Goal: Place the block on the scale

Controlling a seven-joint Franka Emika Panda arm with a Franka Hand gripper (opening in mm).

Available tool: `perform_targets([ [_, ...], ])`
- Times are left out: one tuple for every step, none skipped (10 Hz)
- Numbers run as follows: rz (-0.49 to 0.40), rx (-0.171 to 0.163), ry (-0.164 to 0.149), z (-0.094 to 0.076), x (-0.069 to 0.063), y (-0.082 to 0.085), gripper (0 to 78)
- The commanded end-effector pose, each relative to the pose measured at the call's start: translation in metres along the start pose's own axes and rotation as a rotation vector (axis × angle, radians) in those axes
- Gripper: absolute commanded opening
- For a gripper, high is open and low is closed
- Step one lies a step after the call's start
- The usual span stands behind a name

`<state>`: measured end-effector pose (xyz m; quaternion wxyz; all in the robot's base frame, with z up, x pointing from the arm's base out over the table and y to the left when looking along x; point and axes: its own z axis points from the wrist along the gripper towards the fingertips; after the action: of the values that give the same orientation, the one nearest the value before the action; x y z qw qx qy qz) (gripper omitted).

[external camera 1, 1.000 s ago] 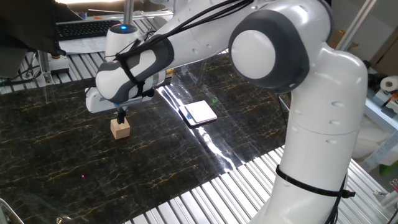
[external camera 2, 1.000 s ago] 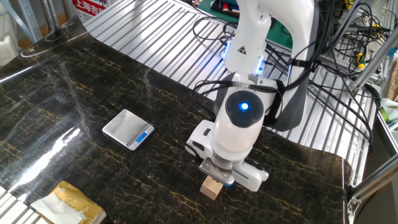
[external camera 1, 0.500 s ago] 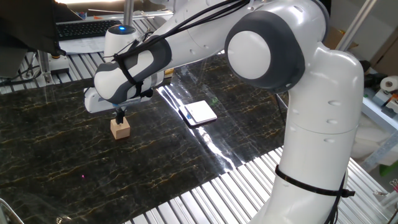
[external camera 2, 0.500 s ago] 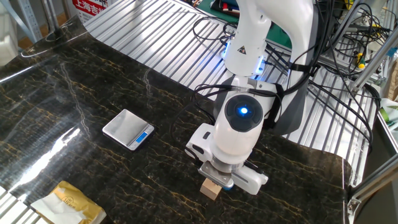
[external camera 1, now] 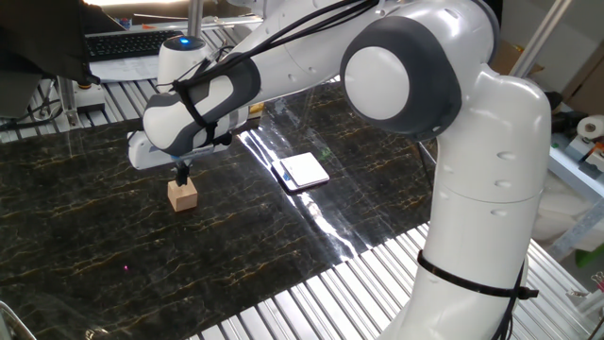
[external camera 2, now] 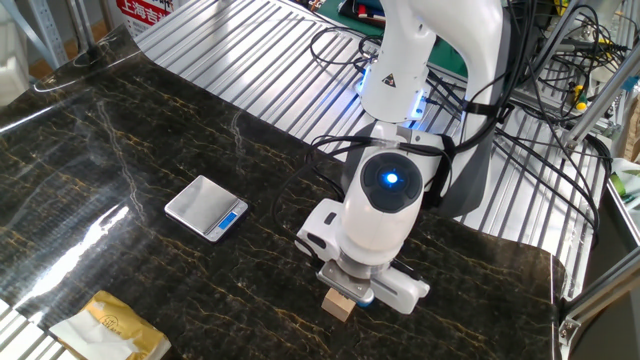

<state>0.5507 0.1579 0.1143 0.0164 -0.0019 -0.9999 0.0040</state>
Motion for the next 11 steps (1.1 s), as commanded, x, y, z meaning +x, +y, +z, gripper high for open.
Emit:
perform_targets([
  [0.003, -0.001, -0.003, -0.0013, -0.0009, 0.0, 77.3],
  [0.003, -0.001, -0.003, -0.0013, -0.0009, 0.0, 77.3],
  [0.003, -0.001, -0.003, -0.0013, -0.0009, 0.0, 77.3],
  [0.003, -0.001, -0.003, -0.0013, -0.0009, 0.0, 77.3],
  [0.003, -0.001, -0.003, -0.0013, -0.0009, 0.0, 77.3],
  [0.003, -0.001, -0.003, -0.0013, -0.0009, 0.0, 77.3],
  [0.003, -0.001, -0.003, -0.0013, -0.0009, 0.0, 77.3],
  [0.003, -0.001, -0.003, -0.0013, -0.0009, 0.0, 77.3],
  [0.003, -0.001, -0.003, -0.0013, -0.0009, 0.0, 77.3],
  [0.003, -0.001, -0.003, -0.0013, -0.0009, 0.0, 77.3],
  [0.003, -0.001, -0.003, -0.0013, -0.0009, 0.0, 77.3],
])
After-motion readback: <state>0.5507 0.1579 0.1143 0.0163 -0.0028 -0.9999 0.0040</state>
